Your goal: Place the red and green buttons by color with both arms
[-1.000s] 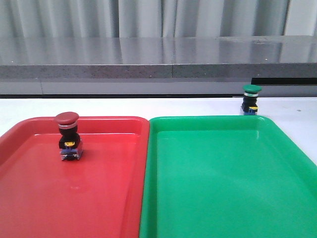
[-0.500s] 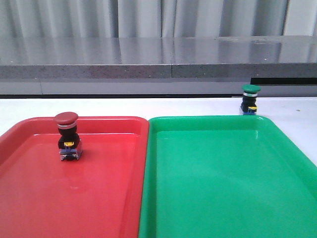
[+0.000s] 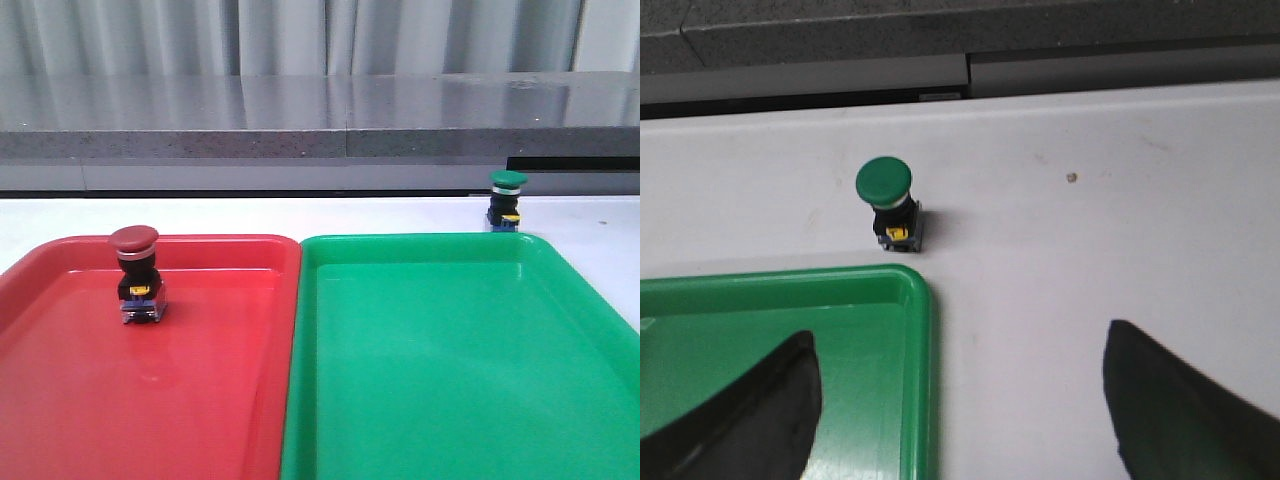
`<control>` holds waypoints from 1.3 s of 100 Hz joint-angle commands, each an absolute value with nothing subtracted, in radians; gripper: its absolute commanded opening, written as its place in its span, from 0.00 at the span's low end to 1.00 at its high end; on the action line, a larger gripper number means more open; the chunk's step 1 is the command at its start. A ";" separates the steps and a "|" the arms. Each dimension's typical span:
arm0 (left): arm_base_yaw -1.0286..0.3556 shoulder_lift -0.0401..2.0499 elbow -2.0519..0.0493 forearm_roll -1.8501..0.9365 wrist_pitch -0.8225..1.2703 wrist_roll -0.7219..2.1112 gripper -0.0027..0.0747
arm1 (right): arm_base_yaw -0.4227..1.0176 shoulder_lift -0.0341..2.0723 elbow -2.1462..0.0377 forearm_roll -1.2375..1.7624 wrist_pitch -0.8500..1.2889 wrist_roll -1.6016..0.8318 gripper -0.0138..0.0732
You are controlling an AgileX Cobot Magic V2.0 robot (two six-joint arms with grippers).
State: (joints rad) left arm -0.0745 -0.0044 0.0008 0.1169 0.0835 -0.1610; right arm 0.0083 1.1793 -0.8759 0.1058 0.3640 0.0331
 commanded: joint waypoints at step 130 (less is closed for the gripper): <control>-0.072 -0.038 0.026 0.119 0.000 -0.164 0.01 | 0.111 1.949 -1.475 0.099 0.322 -0.008 0.79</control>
State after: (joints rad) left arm -0.0745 -0.0044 0.0008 0.1169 0.0828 -0.1610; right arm 0.1091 1.9949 -1.4386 0.1056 0.3952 0.0000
